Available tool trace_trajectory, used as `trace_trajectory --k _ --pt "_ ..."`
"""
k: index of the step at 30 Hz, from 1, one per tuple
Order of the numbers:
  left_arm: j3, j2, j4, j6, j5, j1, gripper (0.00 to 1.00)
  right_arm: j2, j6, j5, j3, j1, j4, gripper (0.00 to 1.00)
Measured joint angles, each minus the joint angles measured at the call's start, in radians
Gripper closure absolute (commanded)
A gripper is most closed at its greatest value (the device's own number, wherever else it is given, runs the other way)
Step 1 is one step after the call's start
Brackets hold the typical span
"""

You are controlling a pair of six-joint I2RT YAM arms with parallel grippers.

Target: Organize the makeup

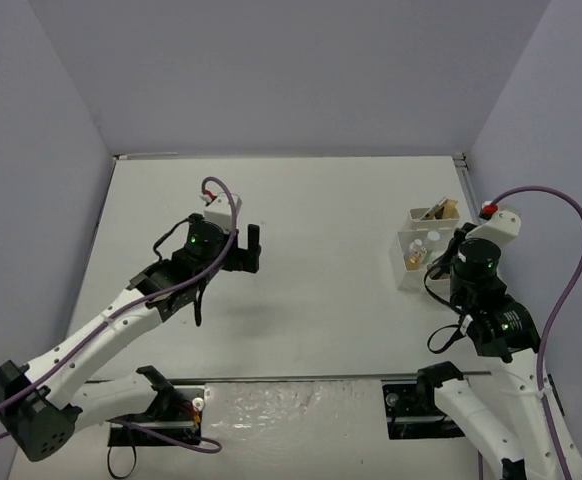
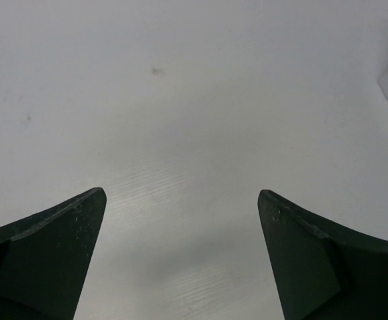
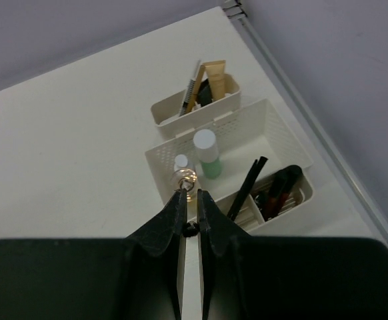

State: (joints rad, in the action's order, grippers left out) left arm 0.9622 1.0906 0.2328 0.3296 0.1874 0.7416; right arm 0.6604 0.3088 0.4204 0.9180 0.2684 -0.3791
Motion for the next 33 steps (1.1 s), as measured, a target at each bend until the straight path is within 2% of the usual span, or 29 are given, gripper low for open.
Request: trace_trajectory --k 5,11,17,27,29,33 --pt "-0.023 -0.122 0.136 0.047 -0.005 -0.173 0.03 0.045 0.004 0.13 0.0 0.0 -0.007 1.0" --pt "-0.025 -0.228 0.242 0.045 -0.002 -0.331 0.03 0.111 0.014 0.174 -0.03 -0.01 0.024 1.0" --pt "-0.026 -0.248 0.282 0.026 -0.005 -0.385 0.03 0.156 0.036 0.173 -0.092 -0.034 0.075 1.0" --pt "-0.06 -0.278 0.303 0.014 -0.017 -0.404 0.03 0.208 0.085 0.151 -0.208 -0.06 0.152 1.0" --pt "-0.061 -0.285 0.303 0.014 -0.02 -0.404 0.03 0.21 0.092 0.146 -0.222 -0.06 0.157 0.93" --pt "-0.061 -0.291 0.303 0.013 -0.025 -0.404 0.03 0.21 0.104 0.138 -0.229 -0.066 0.168 0.69"
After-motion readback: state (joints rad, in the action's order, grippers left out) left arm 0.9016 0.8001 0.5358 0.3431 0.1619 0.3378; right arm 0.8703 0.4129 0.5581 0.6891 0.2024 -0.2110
